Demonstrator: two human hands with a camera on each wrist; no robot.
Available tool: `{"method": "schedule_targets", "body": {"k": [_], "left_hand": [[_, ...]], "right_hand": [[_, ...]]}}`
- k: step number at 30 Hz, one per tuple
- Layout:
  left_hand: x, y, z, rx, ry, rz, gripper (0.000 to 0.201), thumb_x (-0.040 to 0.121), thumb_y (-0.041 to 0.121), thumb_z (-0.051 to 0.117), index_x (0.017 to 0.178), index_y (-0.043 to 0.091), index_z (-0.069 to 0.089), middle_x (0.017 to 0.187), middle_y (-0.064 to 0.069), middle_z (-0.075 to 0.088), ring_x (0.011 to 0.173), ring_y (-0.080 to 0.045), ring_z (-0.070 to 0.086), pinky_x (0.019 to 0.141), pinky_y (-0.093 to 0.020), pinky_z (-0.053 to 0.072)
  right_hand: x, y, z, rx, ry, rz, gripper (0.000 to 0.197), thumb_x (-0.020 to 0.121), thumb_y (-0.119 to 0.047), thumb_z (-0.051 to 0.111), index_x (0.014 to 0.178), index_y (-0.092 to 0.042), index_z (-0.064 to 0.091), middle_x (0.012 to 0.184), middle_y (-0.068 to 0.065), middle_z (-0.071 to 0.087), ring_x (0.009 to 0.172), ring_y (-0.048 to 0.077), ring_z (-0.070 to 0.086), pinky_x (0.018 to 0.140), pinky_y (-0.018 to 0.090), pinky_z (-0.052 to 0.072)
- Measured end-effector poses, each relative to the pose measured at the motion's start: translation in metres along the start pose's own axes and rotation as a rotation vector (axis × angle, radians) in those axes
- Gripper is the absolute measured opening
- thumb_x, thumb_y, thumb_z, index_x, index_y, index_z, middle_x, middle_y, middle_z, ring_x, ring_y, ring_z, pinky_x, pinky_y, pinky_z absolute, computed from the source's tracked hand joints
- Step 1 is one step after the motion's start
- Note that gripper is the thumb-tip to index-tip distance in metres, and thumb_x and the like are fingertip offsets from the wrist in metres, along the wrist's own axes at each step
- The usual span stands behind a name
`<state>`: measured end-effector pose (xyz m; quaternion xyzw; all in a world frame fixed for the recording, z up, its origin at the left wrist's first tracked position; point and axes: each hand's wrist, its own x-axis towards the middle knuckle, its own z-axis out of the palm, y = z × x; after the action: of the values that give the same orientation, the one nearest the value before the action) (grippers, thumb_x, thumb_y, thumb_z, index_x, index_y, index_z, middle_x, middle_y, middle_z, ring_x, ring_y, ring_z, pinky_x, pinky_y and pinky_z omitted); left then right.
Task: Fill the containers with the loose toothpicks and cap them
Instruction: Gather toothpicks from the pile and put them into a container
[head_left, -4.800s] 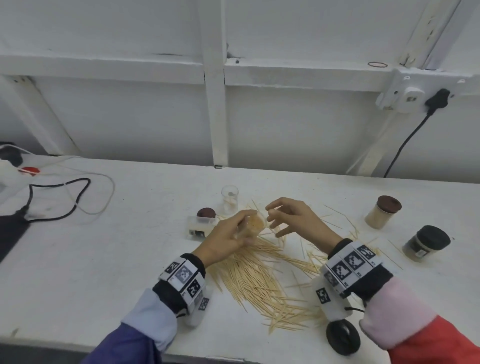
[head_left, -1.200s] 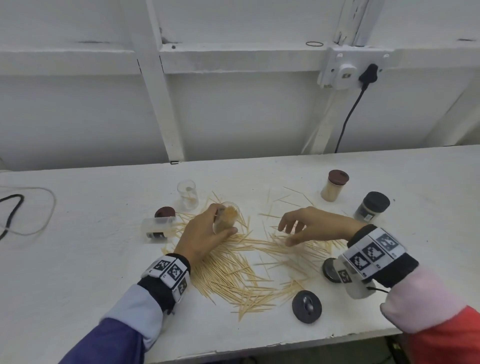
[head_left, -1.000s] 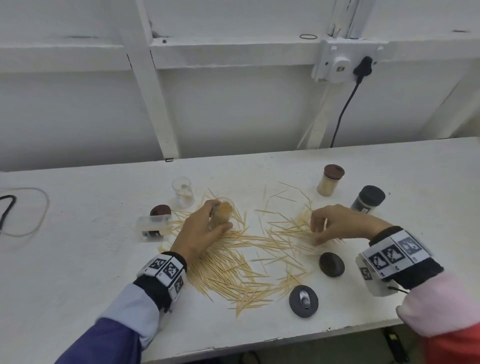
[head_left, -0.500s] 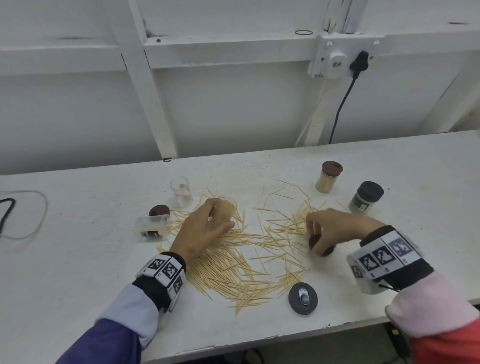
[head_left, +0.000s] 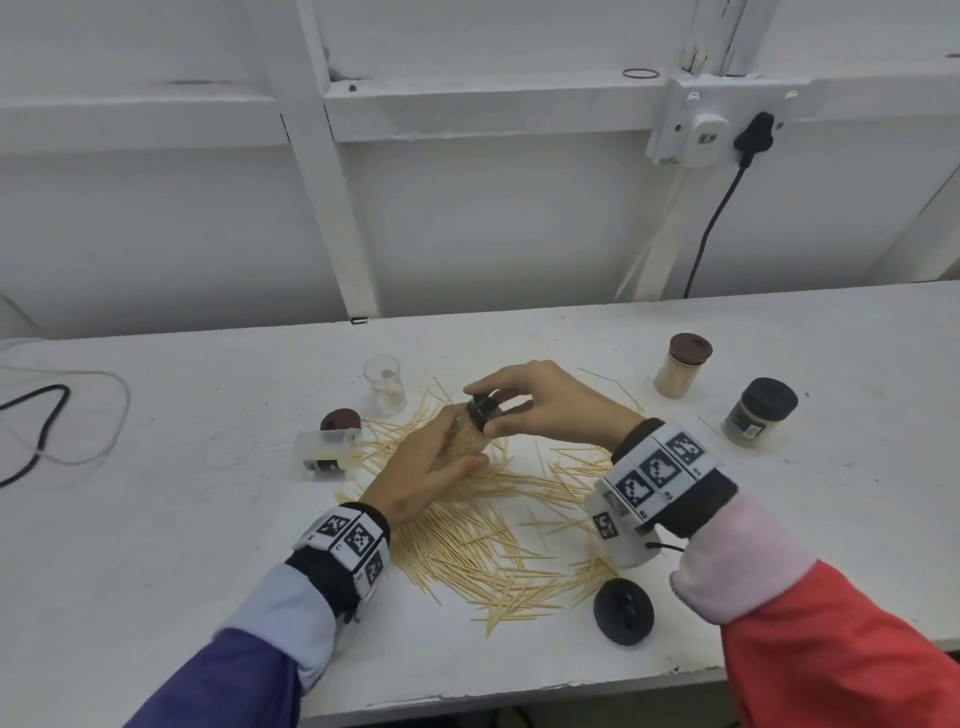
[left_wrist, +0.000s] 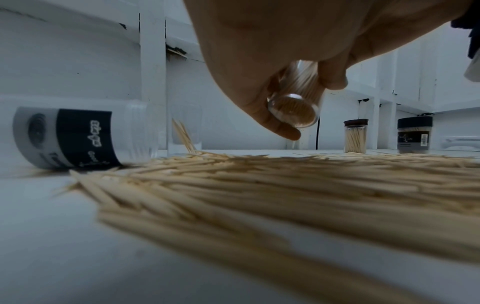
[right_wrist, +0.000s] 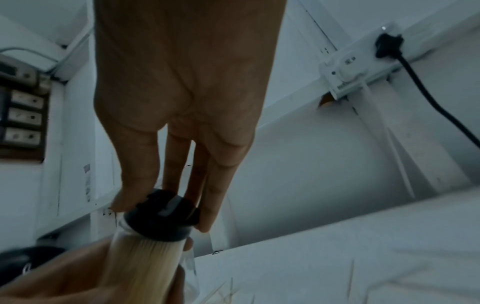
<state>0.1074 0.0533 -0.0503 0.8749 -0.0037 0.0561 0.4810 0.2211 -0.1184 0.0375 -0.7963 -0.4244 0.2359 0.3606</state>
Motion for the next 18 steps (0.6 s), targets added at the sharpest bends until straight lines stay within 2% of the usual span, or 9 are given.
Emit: {"method": "schedule_targets", "body": {"k": [4, 7, 9, 12, 15, 18], "left_hand": [[0.000, 0.003, 0.002, 0.013, -0.011, 0.006, 0.042, 0.089, 0.048, 0.059, 0.126, 0.034, 0.046, 0.104, 0.033, 0.059, 0.097, 0.006, 0.056, 0.079, -0.014, 0.041], [0.001, 0.004, 0.003, 0.010, 0.007, 0.015, 0.029, 0.089, 0.042, 0.059, 0.113, 0.038, 0.044, 0.093, 0.041, 0.055, 0.086, 0.012, 0.054, 0.071, -0.007, 0.038], [0.000, 0.006, 0.002, 0.018, 0.023, 0.019, 0.024, 0.088, 0.041, 0.060, 0.106, 0.039, 0.043, 0.087, 0.042, 0.053, 0.081, 0.014, 0.051, 0.068, -0.005, 0.037], [-0.001, 0.006, 0.002, 0.028, 0.055, 0.040, 0.021, 0.086, 0.052, 0.058, 0.100, 0.046, 0.043, 0.083, 0.037, 0.051, 0.075, 0.007, 0.050, 0.064, -0.007, 0.036], [-0.001, 0.004, 0.002, 0.022, 0.066, 0.065, 0.020, 0.087, 0.056, 0.057, 0.099, 0.045, 0.045, 0.083, 0.028, 0.054, 0.074, 0.002, 0.050, 0.066, -0.011, 0.037], [0.001, 0.003, 0.004, 0.008, 0.073, 0.060, 0.026, 0.086, 0.058, 0.058, 0.104, 0.042, 0.048, 0.083, 0.022, 0.054, 0.074, -0.001, 0.052, 0.067, -0.014, 0.039]], "right_hand": [[0.004, -0.002, 0.000, -0.121, -0.052, -0.048, 0.049, 0.082, -0.011, 0.075, 0.128, -0.016, 0.063, 0.124, 0.000, 0.063, 0.112, 0.010, 0.058, 0.099, 0.027, 0.050], [0.007, -0.003, 0.003, -0.164, -0.047, -0.026, 0.049, 0.084, -0.011, 0.073, 0.130, -0.020, 0.062, 0.125, -0.001, 0.064, 0.112, 0.010, 0.058, 0.100, 0.031, 0.049], [0.009, -0.004, 0.008, -0.203, -0.031, -0.014, 0.048, 0.085, -0.015, 0.071, 0.132, -0.022, 0.060, 0.126, -0.001, 0.064, 0.112, 0.013, 0.059, 0.099, 0.035, 0.049], [0.010, -0.006, 0.015, -0.254, 0.013, -0.005, 0.047, 0.090, -0.021, 0.065, 0.137, -0.021, 0.056, 0.128, 0.000, 0.063, 0.115, 0.017, 0.058, 0.098, 0.036, 0.048], [0.008, -0.004, 0.022, -0.241, 0.074, -0.025, 0.048, 0.091, -0.027, 0.064, 0.137, -0.021, 0.055, 0.127, 0.000, 0.063, 0.114, 0.017, 0.056, 0.098, 0.032, 0.046], [0.006, 0.003, 0.026, -0.189, 0.121, -0.061, 0.051, 0.083, -0.033, 0.073, 0.131, -0.024, 0.058, 0.118, -0.002, 0.062, 0.105, 0.012, 0.055, 0.089, 0.024, 0.045]]}}
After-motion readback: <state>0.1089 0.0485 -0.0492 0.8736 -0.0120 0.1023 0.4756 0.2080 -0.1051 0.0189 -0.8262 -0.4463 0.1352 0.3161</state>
